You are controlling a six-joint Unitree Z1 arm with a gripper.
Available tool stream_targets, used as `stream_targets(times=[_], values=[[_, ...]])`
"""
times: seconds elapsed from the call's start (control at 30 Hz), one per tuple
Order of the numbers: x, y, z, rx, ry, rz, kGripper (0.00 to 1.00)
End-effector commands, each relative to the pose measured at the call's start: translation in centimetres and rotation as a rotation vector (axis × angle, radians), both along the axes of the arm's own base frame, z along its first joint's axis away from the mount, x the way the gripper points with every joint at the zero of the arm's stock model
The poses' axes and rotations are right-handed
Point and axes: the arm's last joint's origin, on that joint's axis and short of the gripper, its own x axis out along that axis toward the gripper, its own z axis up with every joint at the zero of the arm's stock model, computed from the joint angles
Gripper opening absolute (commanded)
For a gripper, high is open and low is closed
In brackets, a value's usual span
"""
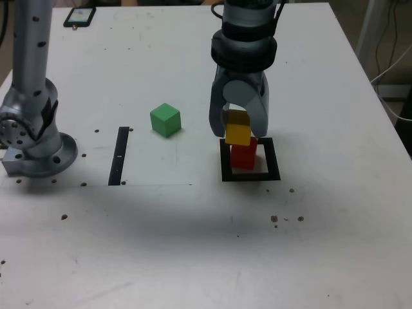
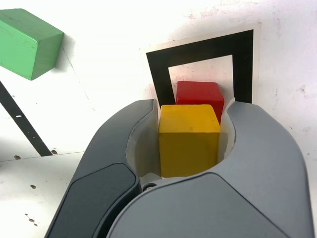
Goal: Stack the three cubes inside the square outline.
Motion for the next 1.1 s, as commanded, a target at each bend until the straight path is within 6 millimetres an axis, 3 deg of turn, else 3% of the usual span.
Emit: stream_targets(times=[0.0, 0.3, 0.6, 0.93, 1.07], values=[[0.17, 0.01, -0.10, -0.003, -0.001, 0.001, 0.22], [0.60, -0.10, -0.33, -0.020, -0.023, -0.005, 0.22], [0.62, -0.12, -0.67, -0.025, -0.025, -0.007, 0.30], [0.43, -0.05, -0.62, -0.014, -0.017, -0.008, 0.85], [0.35, -0.05, -0.40, -0.014, -0.019, -0.010, 0.99]])
